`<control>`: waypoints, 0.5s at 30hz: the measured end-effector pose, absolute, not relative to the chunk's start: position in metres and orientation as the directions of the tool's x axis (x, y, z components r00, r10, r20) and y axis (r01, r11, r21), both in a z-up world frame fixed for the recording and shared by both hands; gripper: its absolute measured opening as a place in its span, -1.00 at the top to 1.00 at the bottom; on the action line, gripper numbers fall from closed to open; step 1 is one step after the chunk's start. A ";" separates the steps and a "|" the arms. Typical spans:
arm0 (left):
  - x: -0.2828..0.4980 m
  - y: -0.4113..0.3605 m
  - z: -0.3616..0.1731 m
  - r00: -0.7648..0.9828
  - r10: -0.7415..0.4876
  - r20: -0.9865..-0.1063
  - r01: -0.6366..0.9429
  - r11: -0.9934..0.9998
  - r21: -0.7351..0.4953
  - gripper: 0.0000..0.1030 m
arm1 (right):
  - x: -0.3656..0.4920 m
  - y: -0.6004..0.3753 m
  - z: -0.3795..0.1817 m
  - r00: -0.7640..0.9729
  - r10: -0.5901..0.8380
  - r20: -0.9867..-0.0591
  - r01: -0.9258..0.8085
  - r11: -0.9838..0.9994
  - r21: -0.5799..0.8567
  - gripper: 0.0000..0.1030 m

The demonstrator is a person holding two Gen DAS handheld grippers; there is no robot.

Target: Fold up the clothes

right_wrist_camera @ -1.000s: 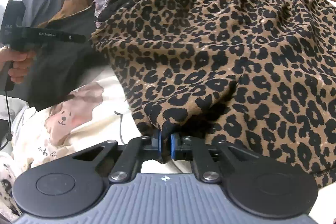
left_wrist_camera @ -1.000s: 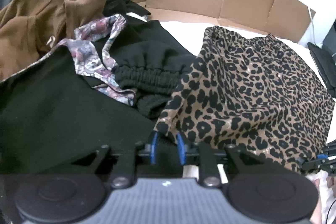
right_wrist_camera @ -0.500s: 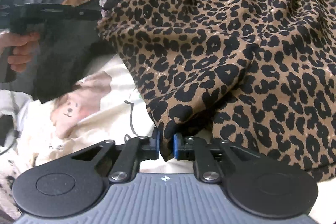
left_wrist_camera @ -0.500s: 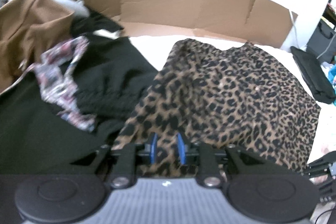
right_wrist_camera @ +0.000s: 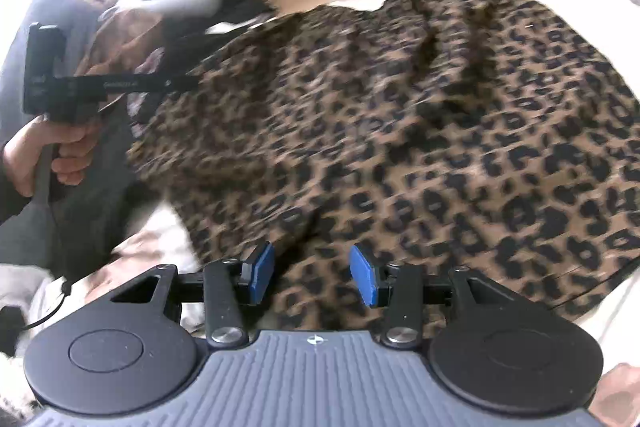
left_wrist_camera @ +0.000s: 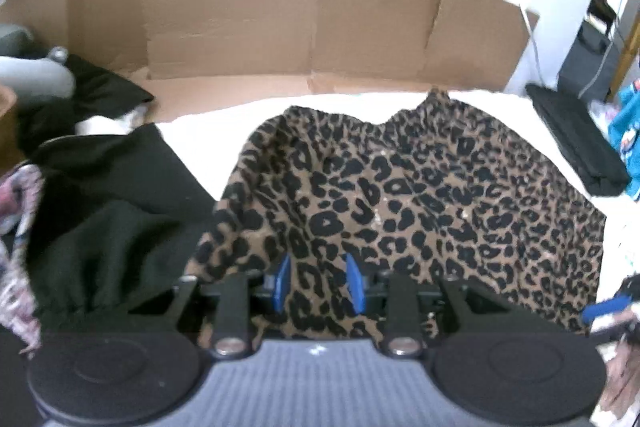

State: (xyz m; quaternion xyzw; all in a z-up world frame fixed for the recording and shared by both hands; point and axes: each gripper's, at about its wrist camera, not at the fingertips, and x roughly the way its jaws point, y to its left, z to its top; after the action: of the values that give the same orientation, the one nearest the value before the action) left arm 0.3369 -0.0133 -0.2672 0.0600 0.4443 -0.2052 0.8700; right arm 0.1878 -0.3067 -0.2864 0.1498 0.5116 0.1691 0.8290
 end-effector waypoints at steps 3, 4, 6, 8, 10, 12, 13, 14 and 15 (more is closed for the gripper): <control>0.349 -0.018 -0.281 0.508 -0.280 -0.815 0.415 0.908 -0.053 0.36 | 0.191 -0.318 -0.290 0.431 0.402 -0.808 -0.090 0.910 0.405 0.03; 0.352 -0.017 -0.285 0.505 -0.266 -0.821 0.409 0.911 -0.044 0.38 | 0.192 -0.321 -0.291 0.435 0.392 -0.811 -0.078 0.913 0.399 0.03; 0.357 -0.013 -0.292 0.499 -0.241 -0.833 0.397 0.917 -0.027 0.57 | 0.194 -0.329 -0.293 0.442 0.370 -0.817 -0.053 0.920 0.388 0.03; 0.360 -0.007 -0.298 0.495 -0.217 -0.841 0.384 0.923 -0.013 0.74 | 0.196 -0.336 -0.296 0.448 0.349 -0.823 -0.028 0.926 0.377 0.03; 0.361 -0.001 -0.300 0.493 -0.208 -0.845 0.368 0.930 -0.014 0.90 | 0.198 -0.343 -0.298 0.454 0.327 -0.829 -0.003 0.931 0.365 0.03; 0.363 0.003 -0.304 0.491 -0.196 -0.849 0.358 0.934 -0.008 0.95 | 0.196 -0.343 -0.302 0.449 0.322 -0.834 0.012 0.931 0.365 0.03; 0.364 0.004 -0.307 0.490 -0.188 -0.851 0.356 0.934 -0.002 0.95 | 0.195 -0.343 -0.303 0.446 0.319 -0.836 0.019 0.931 0.366 0.03; 0.365 0.005 -0.309 0.489 -0.181 -0.853 0.354 0.935 0.004 0.95 | 0.194 -0.342 -0.305 0.443 0.317 -0.838 0.026 0.930 0.366 0.03; 0.367 0.005 -0.314 0.483 -0.176 -0.858 0.351 0.936 0.006 0.95 | 0.193 -0.342 -0.307 0.440 0.316 -0.841 0.033 0.930 0.366 0.03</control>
State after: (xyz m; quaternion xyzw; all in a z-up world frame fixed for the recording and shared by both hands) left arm 0.3669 0.0053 -0.3136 0.0903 0.4847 -0.1537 0.8563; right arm 0.1933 -0.3421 -0.3068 0.1669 0.5222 0.0849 0.8320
